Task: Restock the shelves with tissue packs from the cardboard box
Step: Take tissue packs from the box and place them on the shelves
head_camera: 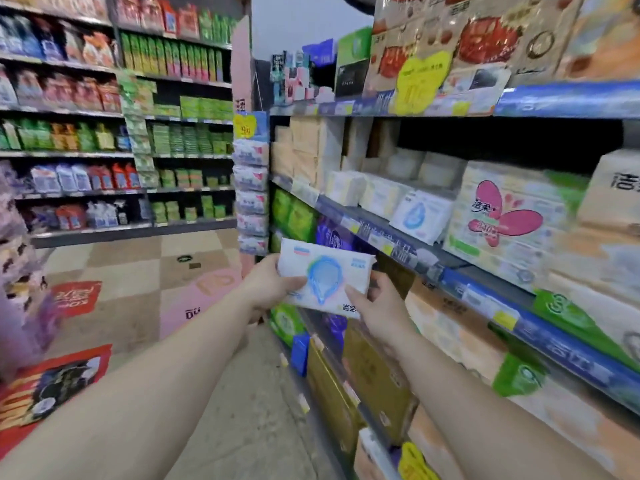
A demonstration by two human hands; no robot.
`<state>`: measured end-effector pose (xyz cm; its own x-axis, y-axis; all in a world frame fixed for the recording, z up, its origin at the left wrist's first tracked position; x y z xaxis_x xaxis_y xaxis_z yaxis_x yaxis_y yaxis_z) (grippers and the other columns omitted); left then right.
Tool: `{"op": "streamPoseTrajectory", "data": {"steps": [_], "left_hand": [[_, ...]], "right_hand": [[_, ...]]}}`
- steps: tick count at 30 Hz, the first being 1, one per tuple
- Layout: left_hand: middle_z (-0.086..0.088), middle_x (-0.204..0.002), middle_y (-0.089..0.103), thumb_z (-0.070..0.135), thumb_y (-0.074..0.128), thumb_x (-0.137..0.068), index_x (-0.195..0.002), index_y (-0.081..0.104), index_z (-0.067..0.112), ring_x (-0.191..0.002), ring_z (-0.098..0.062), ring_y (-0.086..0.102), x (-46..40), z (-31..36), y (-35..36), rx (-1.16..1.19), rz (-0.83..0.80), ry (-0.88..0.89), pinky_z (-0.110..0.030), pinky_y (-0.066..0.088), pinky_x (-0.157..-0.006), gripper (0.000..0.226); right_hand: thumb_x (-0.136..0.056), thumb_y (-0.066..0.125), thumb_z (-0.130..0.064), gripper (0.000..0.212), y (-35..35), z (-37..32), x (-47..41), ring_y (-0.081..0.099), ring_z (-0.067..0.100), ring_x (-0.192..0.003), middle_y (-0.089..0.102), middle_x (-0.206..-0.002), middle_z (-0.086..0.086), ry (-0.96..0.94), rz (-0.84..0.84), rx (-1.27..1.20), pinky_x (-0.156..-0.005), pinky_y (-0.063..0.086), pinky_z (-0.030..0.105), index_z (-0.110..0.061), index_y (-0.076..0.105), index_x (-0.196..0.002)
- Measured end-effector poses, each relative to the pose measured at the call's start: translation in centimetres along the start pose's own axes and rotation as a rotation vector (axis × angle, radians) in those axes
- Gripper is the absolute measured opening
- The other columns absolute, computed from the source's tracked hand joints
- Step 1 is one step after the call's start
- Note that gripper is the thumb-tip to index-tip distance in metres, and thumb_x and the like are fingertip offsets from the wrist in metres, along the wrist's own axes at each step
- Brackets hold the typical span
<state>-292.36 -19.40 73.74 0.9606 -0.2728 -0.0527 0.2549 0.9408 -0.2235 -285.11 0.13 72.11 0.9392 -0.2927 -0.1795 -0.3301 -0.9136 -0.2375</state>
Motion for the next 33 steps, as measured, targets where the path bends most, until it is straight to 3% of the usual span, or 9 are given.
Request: {"op": "streamPoseTrajectory", "data": {"steps": [6, 9, 12, 13, 16, 18, 23, 30, 33], "left_hand": [[-0.003, -0.103, 0.072, 0.008, 0.072, -0.082, -0.103, 0.065, 0.016, -0.090, -0.020, 0.070, -12.0, 3.7, 4.2, -0.043, -0.142, 0.081, -0.039, 0.056, -0.085, 0.024], [-0.004, -0.102, 0.072, 0.010, 0.074, -0.078, -0.105, 0.065, 0.014, -0.089, -0.019, 0.070, -17.1, 6.1, 7.3, -0.026, -0.216, 0.159, -0.038, 0.059, -0.081, 0.029], [-0.005, -0.099, 0.069, -0.001, 0.070, -0.081, -0.110, 0.060, 0.006, -0.082, -0.015, 0.067, -21.0, 7.8, 9.6, 0.038, -0.222, 0.192, -0.021, 0.058, -0.062, 0.032], [-0.006, -0.103, 0.069, -0.002, 0.070, -0.082, -0.114, 0.059, 0.005, -0.086, -0.017, 0.068, -22.4, 7.9, 10.3, 0.033, -0.227, 0.192, -0.021, 0.058, -0.064, 0.035], [-0.010, -0.113, 0.069, 0.002, 0.074, -0.079, -0.120, 0.057, 0.007, -0.098, -0.024, 0.068, -26.6, 8.4, 12.6, 0.039, -0.304, 0.202, -0.042, 0.057, -0.086, 0.045], [-0.010, -0.113, 0.069, 0.004, 0.075, -0.078, -0.121, 0.056, 0.009, -0.098, -0.024, 0.069, -29.0, 8.6, 14.4, 0.035, -0.366, 0.196, -0.046, 0.056, -0.088, 0.047], [-0.002, -0.111, 0.066, 0.012, 0.075, -0.081, -0.117, 0.050, 0.022, -0.099, -0.020, 0.067, -33.3, 9.1, 19.3, -0.023, -0.537, 0.277, -0.043, 0.055, -0.090, 0.045], [0.001, -0.119, 0.065, 0.021, 0.083, -0.070, -0.124, 0.049, 0.018, -0.106, -0.017, 0.064, -37.7, 6.0, 22.2, -0.125, -0.899, 0.269, -0.042, 0.052, -0.096, 0.063], [-0.002, -0.121, 0.062, 0.015, 0.083, -0.072, -0.127, 0.042, 0.018, -0.106, -0.016, 0.061, -38.1, 7.4, 21.9, -0.117, -0.930, 0.334, -0.036, 0.050, -0.096, 0.069]], "right_hand": [[-0.091, 0.065, -0.023, 0.038, -4.4, -0.8, -8.1, 0.062, 0.011, -0.102, 0.061, -0.118, -0.009, -0.012, 0.227, 0.044, -0.092, 0.052, 0.039, -0.023, 0.046, -0.124], [-0.092, 0.063, -0.022, 0.037, -7.5, -1.4, -11.9, 0.058, 0.007, -0.102, 0.058, -0.115, -0.011, -0.045, 0.310, 0.087, -0.092, 0.048, 0.030, -0.018, 0.049, -0.126], [-0.093, 0.062, -0.023, 0.023, -9.9, -1.8, -15.3, 0.059, 0.009, -0.096, 0.059, -0.107, -0.008, -0.058, 0.366, 0.168, -0.085, 0.047, 0.026, -0.023, 0.052, -0.113], [-0.092, 0.063, -0.025, 0.024, -10.5, -1.7, -16.2, 0.059, 0.011, -0.094, 0.060, -0.105, -0.007, -0.051, 0.395, 0.192, -0.082, 0.047, 0.027, -0.023, 0.052, -0.113], [-0.092, 0.063, -0.031, 0.028, -12.2, -1.3, -18.5, 0.061, 0.015, -0.089, 0.061, -0.102, -0.006, -0.001, 0.463, 0.265, -0.073, 0.045, 0.027, -0.025, 0.051, -0.116], [-0.092, 0.062, -0.031, 0.031, -13.2, -0.9, -19.5, 0.062, 0.017, -0.093, 0.062, -0.105, -0.003, 0.023, 0.503, 0.271, -0.074, 0.046, 0.028, -0.023, 0.050, -0.119], [-0.090, 0.065, -0.029, 0.034, -15.4, 1.0, -20.9, 0.063, 0.018, -0.100, 0.065, -0.115, -0.002, 0.112, 0.635, 0.340, -0.088, 0.052, 0.040, -0.019, 0.051, -0.120], [-0.074, 0.079, -0.031, 0.061, -14.3, 2.7, -21.4, 0.063, 0.012, -0.106, 0.066, -0.119, -0.008, 0.382, 0.549, 0.541, -0.097, 0.049, 0.037, -0.024, 0.051, -0.127], [-0.078, 0.077, -0.031, 0.054, -13.5, 2.2, -21.2, 0.062, 0.009, -0.102, 0.065, -0.116, -0.009, 0.453, 0.538, 0.615, -0.090, 0.050, 0.027, -0.024, 0.053, -0.126]]}}
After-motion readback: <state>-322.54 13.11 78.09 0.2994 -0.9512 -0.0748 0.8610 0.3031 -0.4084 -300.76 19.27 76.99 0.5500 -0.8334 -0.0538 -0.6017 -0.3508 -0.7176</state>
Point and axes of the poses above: each hand's wrist, its own x-axis away from the middle knuckle, its own y-axis out of the palm, z = x × y, the point moved 7 cm from there along -x, towards the middle knuckle
